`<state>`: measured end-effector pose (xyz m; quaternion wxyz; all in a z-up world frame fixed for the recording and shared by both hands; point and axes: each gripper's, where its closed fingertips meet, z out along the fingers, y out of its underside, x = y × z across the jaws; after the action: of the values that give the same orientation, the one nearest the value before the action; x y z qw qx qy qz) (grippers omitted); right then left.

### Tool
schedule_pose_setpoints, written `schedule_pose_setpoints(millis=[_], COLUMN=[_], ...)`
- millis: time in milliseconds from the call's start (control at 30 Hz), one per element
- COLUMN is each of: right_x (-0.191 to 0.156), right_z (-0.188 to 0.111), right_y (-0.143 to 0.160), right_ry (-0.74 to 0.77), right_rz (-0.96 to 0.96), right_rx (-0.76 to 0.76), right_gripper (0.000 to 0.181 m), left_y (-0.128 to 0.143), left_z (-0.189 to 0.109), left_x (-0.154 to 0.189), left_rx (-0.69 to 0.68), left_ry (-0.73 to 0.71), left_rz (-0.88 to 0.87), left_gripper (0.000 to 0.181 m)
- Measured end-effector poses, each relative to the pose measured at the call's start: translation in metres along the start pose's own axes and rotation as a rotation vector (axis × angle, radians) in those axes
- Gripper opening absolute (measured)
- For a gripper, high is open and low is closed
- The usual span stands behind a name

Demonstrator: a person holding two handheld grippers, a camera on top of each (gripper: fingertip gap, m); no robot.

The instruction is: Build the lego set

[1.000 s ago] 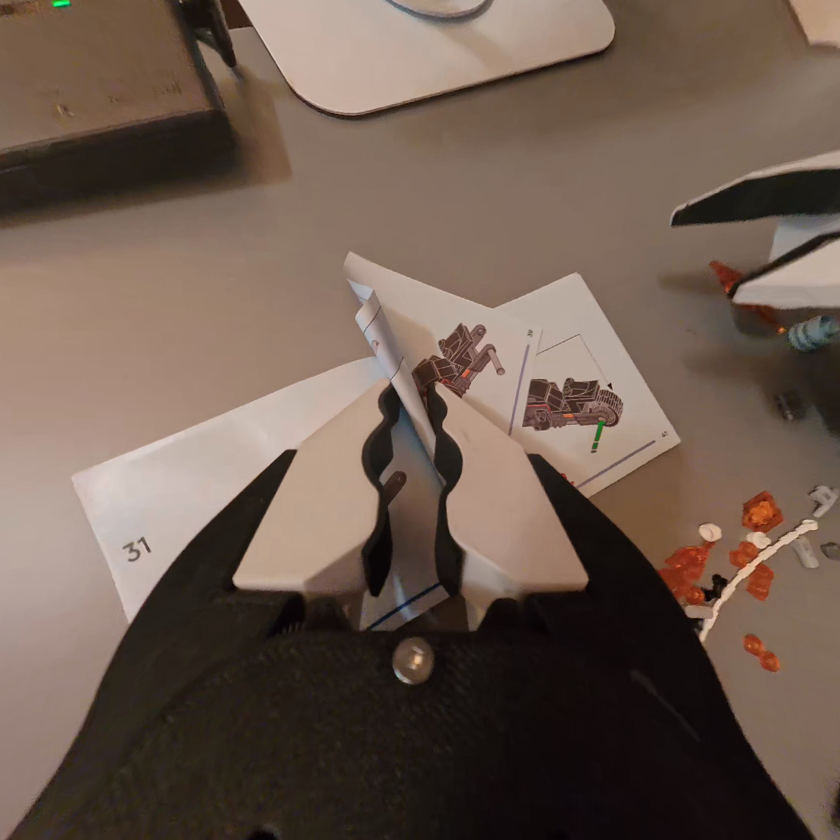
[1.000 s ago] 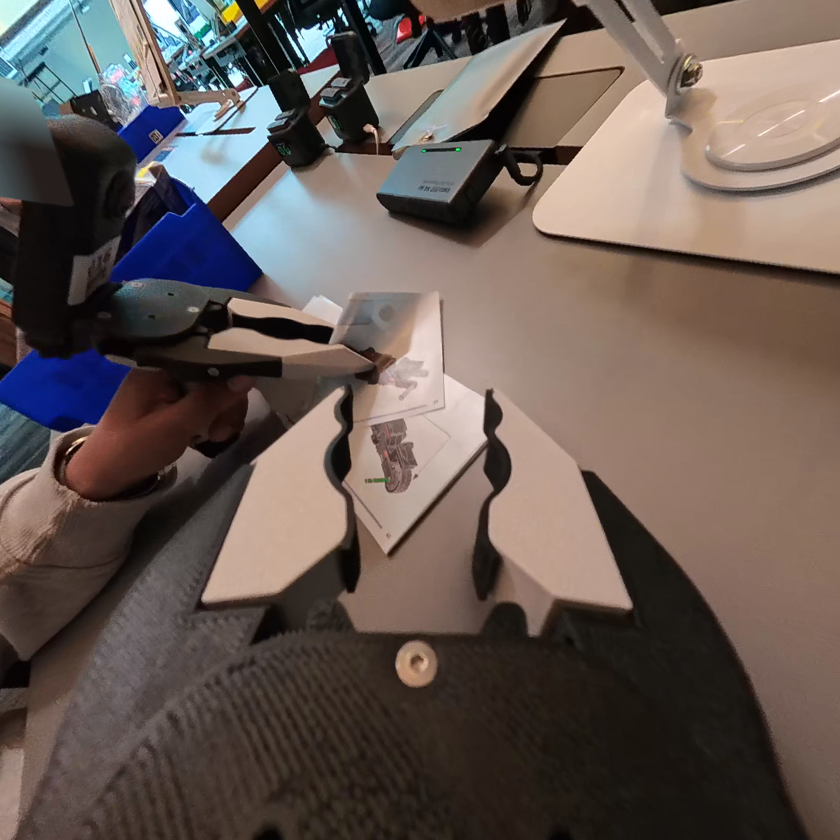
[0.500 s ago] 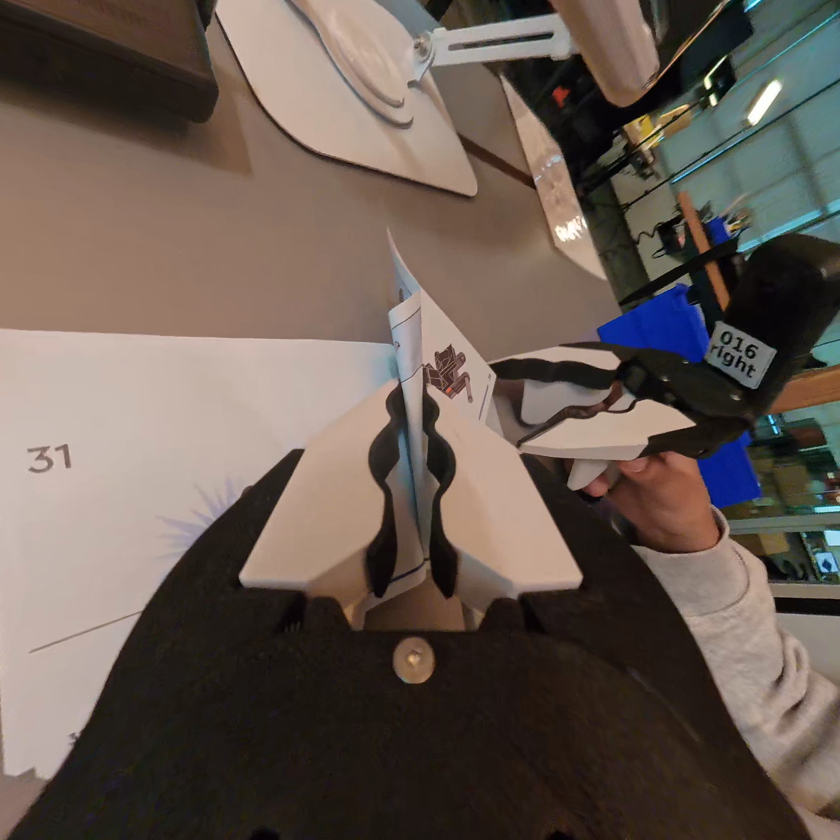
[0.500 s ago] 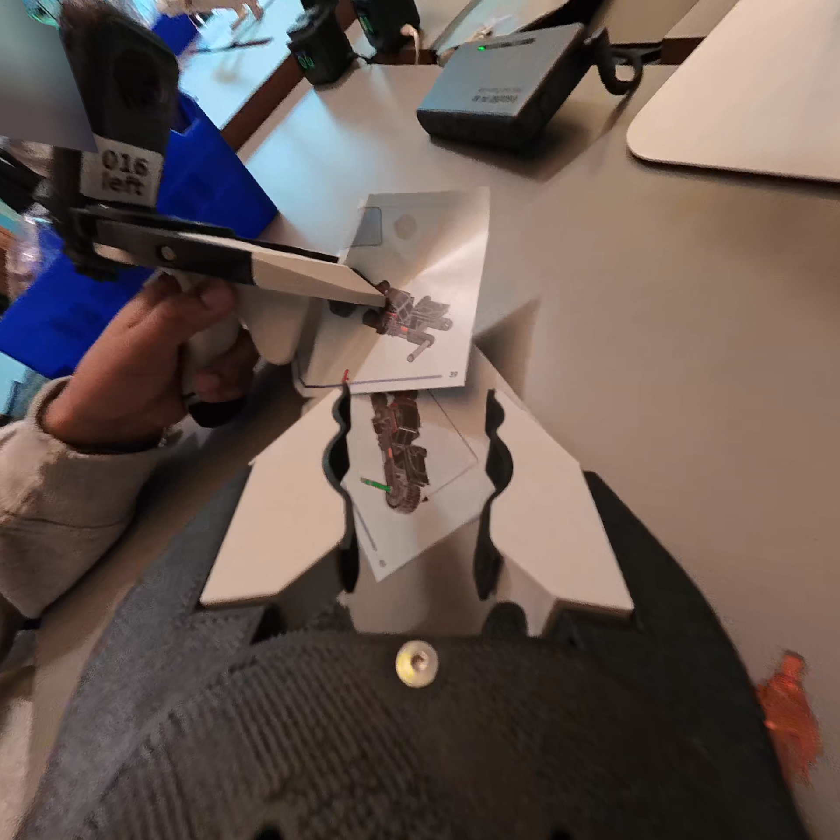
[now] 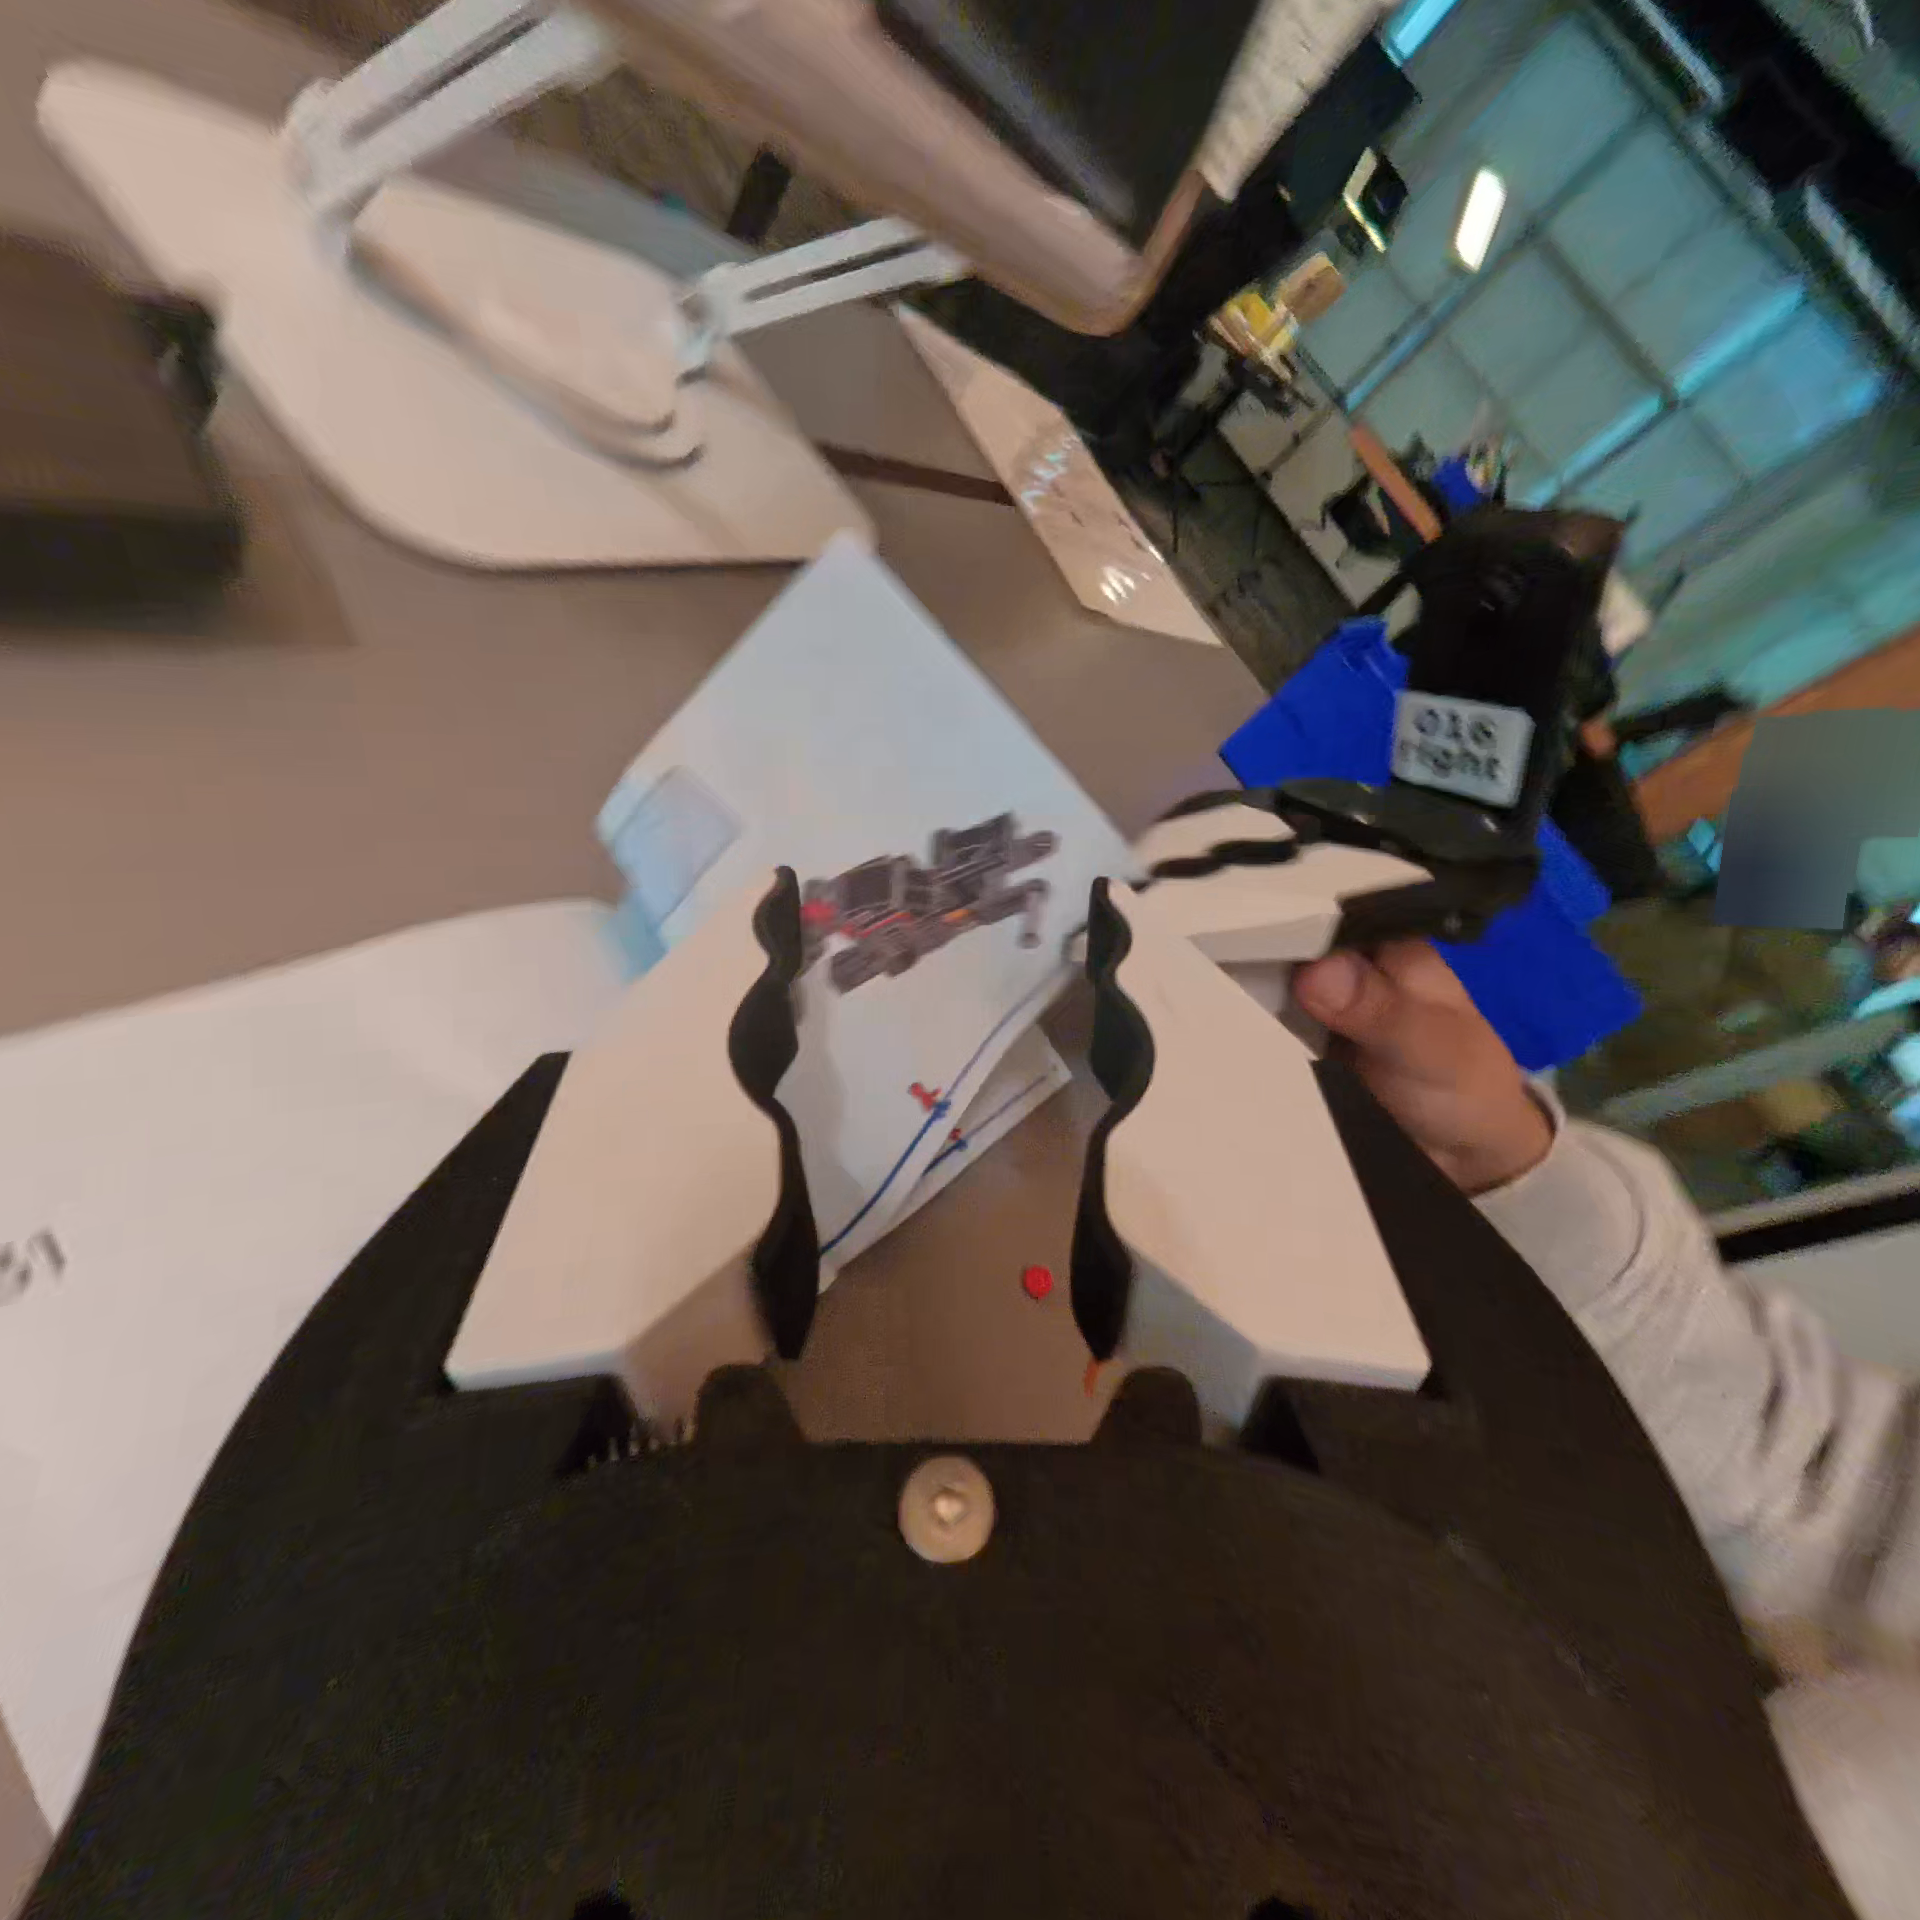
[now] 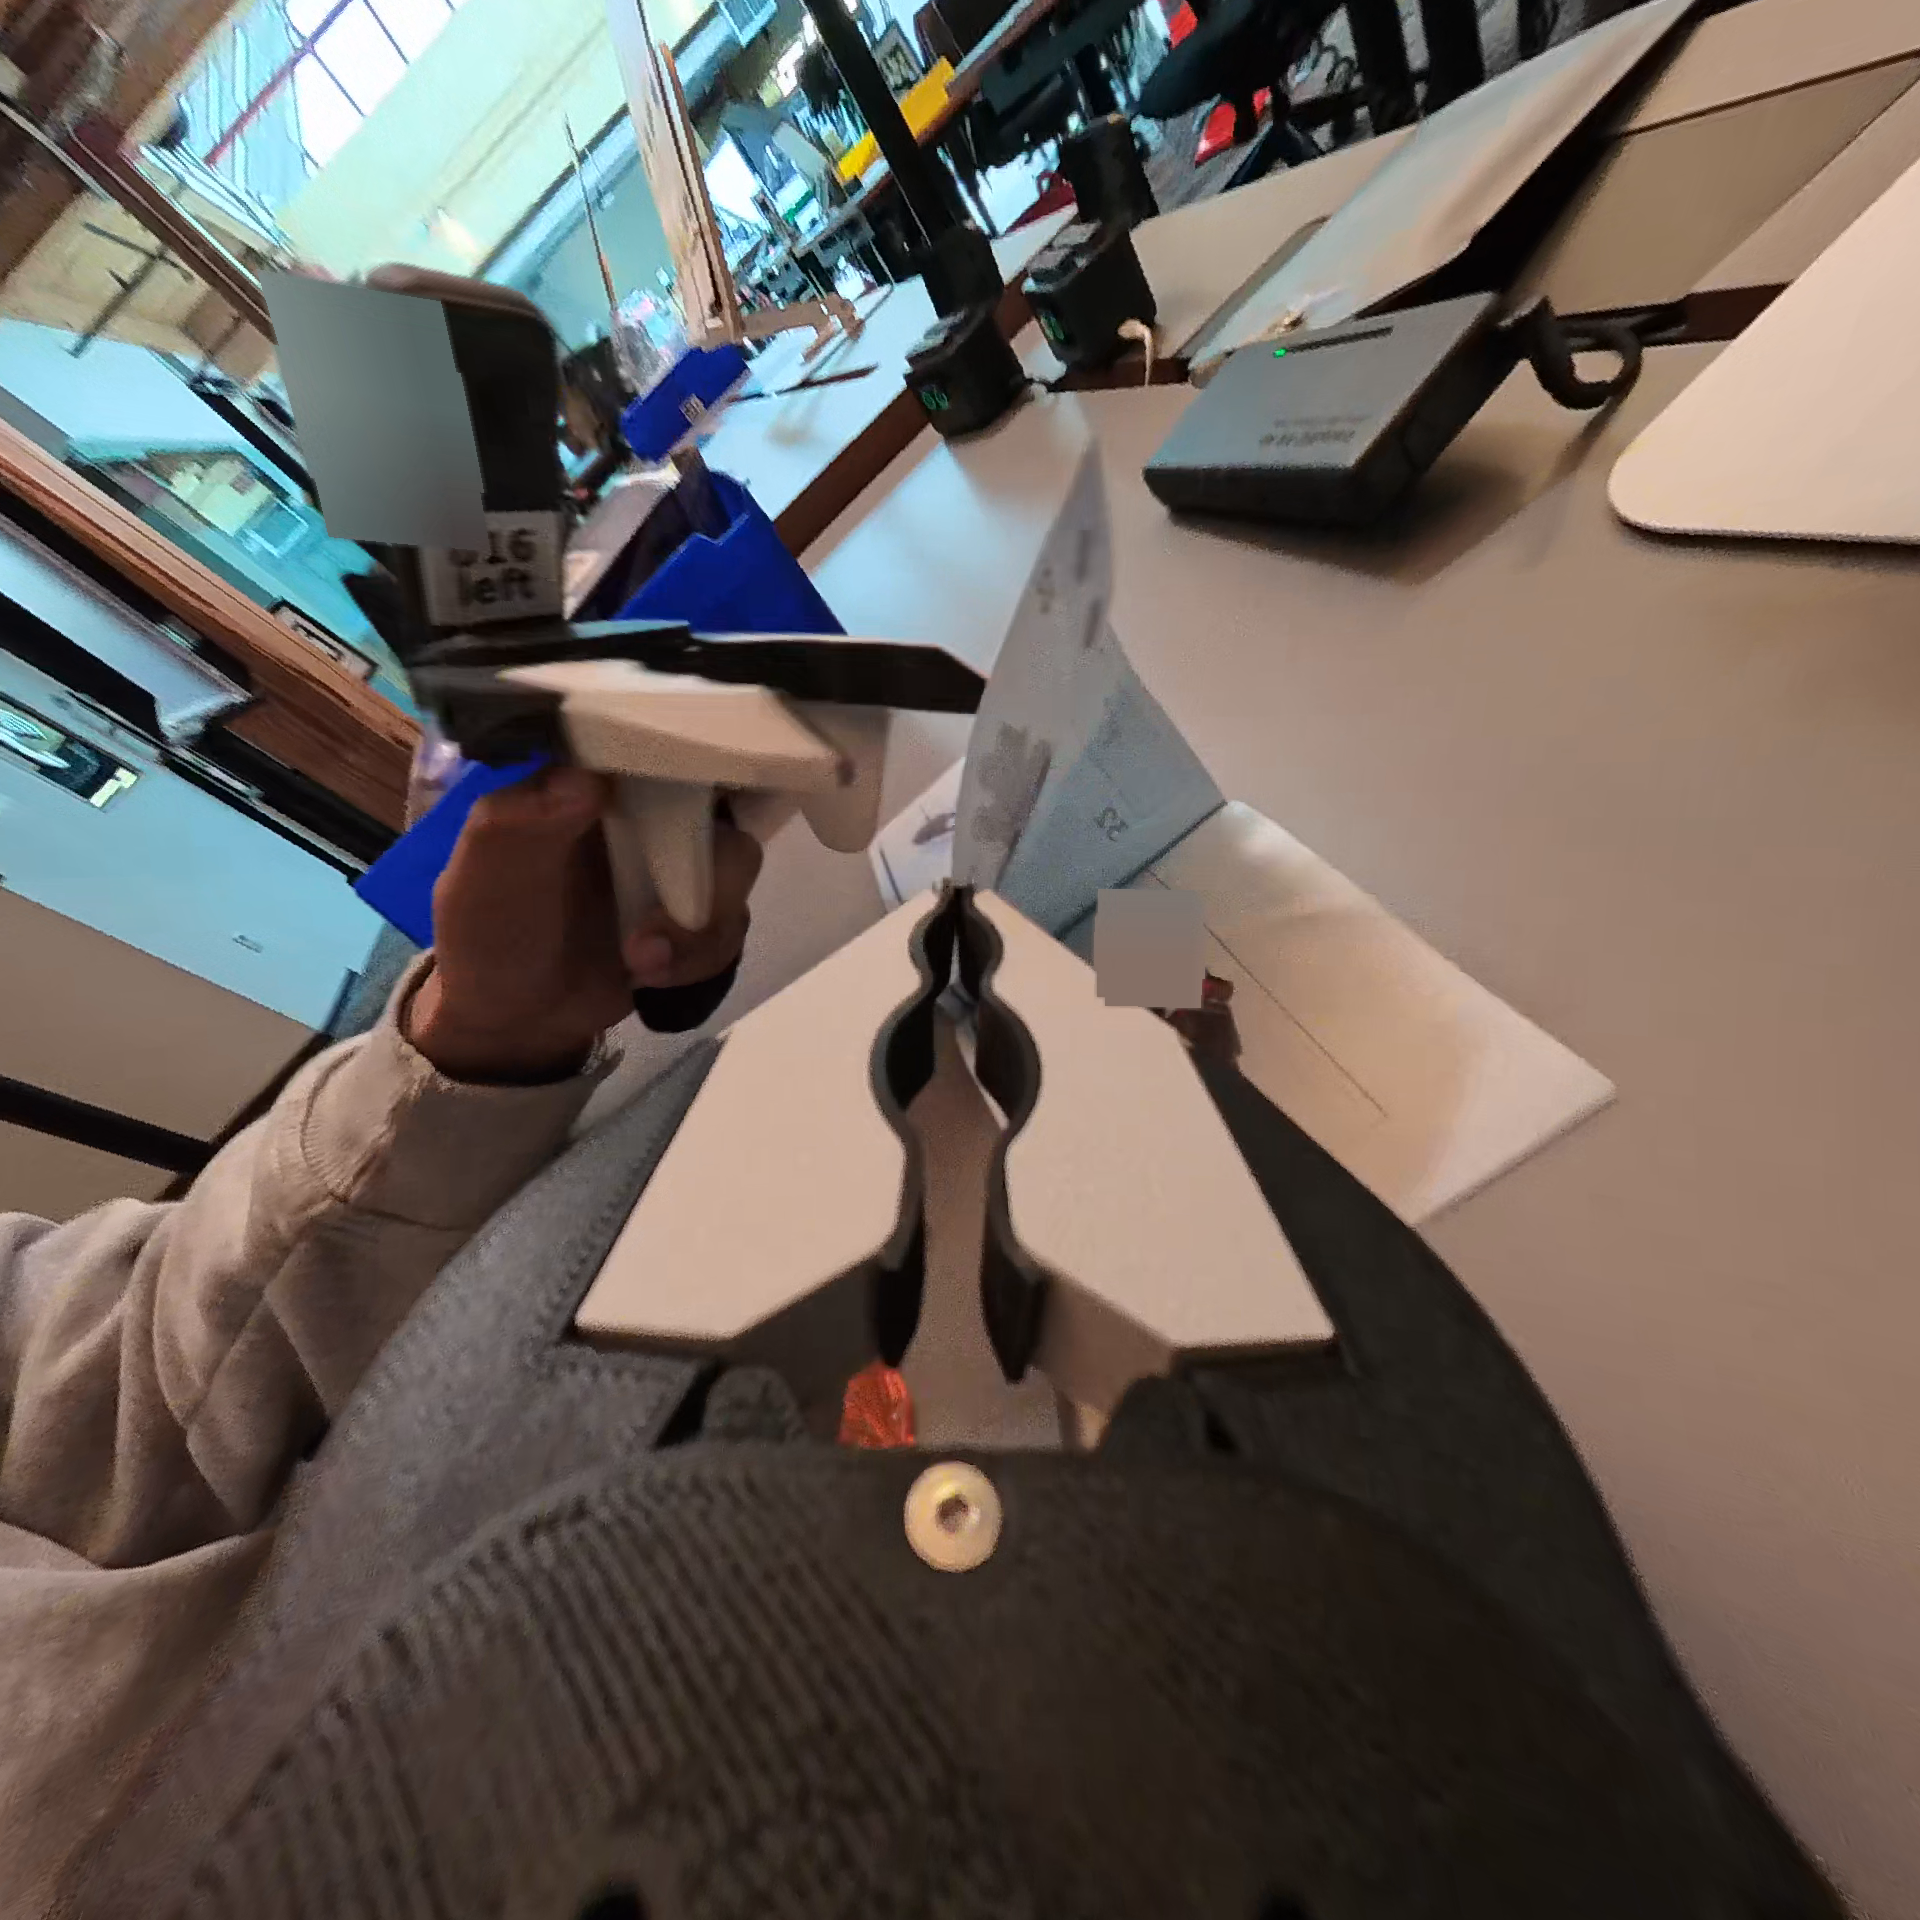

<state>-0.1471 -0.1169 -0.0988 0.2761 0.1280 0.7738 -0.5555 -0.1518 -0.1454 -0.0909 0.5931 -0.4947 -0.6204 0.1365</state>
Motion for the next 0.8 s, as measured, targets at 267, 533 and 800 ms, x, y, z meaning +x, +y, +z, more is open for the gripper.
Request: schedule_pose_setpoints(millis=[267, 533, 800], right_x=[0.001, -0.028, -0.007], right_z=[-0.006, -0.003, 0.0], right_y=[-0.01, -0.011, 0.001], right_ry=[-0.099, -0.21, -0.06], right_rz=[0.143, 0.068, 0.015], right_rx=[0.088, 0.059, -0.019], right_gripper=[0.0, 0.0, 0.031], left_y=[0.023, 0.028, 0.013], left_z=[0.017, 0.018, -0.013], left_x=[0.022, -0.014, -0.054], left_rx=[-0.172, -0.202, -0.187], left_ry=[-0.207, -0.414, -0.598], left_rz=[0.435, 0.46, 0.352], left_gripper=[0.082, 0.076, 0.058])
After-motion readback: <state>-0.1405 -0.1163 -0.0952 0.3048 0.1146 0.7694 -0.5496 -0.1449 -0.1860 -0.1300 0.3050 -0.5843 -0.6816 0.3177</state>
